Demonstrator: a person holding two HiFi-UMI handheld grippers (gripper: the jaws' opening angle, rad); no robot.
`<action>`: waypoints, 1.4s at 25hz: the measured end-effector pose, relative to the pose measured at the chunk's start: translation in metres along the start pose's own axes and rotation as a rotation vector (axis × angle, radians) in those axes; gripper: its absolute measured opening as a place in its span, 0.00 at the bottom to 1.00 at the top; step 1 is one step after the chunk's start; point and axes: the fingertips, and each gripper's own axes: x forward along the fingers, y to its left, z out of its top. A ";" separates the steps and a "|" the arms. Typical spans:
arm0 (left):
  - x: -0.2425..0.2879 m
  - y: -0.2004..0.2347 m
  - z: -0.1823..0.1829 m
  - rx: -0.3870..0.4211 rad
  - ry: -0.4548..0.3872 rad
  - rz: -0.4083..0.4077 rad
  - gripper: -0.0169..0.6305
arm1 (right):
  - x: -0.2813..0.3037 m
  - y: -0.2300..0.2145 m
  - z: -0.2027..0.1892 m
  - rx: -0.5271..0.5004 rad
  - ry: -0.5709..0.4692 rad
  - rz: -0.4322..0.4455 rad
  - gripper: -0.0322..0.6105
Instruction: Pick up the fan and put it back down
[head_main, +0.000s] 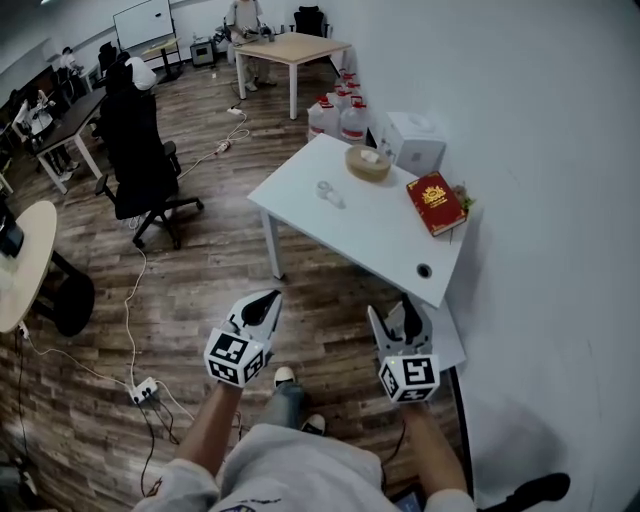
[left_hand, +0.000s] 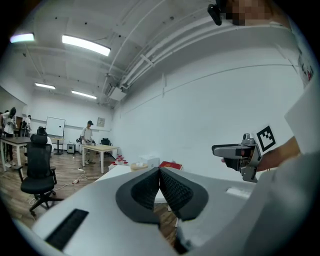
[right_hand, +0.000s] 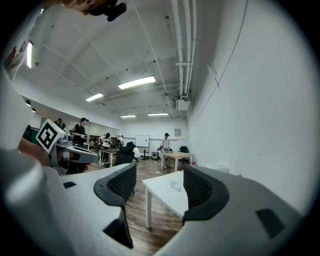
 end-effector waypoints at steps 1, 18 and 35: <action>0.005 0.005 -0.001 -0.002 0.000 0.003 0.03 | 0.008 0.000 -0.002 -0.003 0.004 0.012 0.49; 0.170 0.191 0.011 -0.027 0.012 -0.018 0.03 | 0.247 -0.036 0.005 -0.010 0.030 0.013 0.49; 0.282 0.340 0.026 -0.037 0.027 -0.043 0.03 | 0.426 -0.055 -0.007 0.008 0.096 -0.007 0.47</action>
